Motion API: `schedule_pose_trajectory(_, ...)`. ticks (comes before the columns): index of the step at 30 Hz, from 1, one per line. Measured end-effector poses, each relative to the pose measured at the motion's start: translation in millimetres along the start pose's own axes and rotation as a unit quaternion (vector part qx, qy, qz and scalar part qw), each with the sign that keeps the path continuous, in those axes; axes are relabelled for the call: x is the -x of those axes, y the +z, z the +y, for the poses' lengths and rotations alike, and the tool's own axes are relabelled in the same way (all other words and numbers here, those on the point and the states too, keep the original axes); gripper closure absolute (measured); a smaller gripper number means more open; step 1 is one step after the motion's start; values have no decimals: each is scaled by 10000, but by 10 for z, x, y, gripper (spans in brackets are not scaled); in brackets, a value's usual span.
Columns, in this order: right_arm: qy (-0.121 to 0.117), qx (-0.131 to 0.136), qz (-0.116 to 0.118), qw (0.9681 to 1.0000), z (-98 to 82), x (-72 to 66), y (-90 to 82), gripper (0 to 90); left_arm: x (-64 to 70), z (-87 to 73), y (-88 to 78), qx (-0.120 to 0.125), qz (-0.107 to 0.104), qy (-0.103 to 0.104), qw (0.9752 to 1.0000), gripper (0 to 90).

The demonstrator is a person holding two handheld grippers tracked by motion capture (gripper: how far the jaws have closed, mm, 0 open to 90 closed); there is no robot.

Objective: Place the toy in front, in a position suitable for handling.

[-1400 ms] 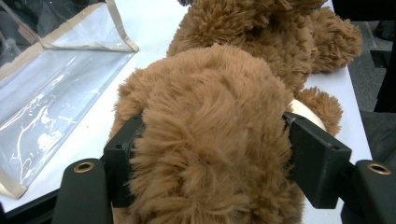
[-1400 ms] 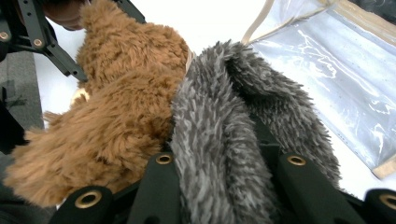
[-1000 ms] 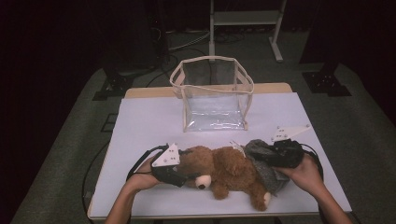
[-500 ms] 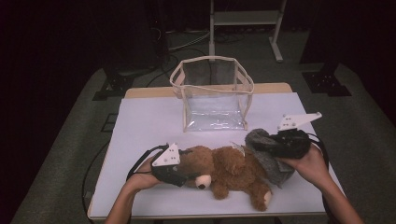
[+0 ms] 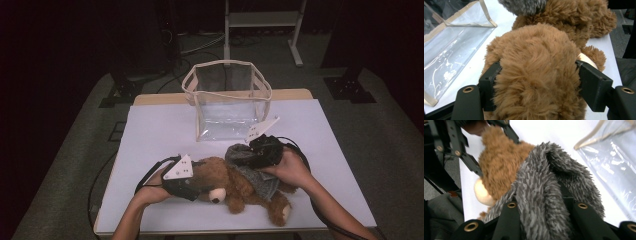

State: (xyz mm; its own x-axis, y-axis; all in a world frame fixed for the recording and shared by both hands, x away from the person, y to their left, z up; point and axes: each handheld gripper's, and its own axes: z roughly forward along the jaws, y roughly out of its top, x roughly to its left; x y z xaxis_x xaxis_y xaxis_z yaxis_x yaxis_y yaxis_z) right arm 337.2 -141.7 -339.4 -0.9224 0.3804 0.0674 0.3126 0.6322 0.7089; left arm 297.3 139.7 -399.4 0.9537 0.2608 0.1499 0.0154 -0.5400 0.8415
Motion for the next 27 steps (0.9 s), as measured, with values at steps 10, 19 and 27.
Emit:
schedule_pose_trajectory(10,377,202,-444,9981,-528,47,-370,702,4,4,-5,-13,-24,7,10000,289)
schedule_pose_trajectory(19,828,249,-696,9938,-1015,71,-686,701,3,12,-4,-13,-31,22,10000,288)
schedule_pose_trajectory(27,540,345,-706,9954,-809,17,-646,701,-4,12,-4,-33,-26,-23,10000,287)
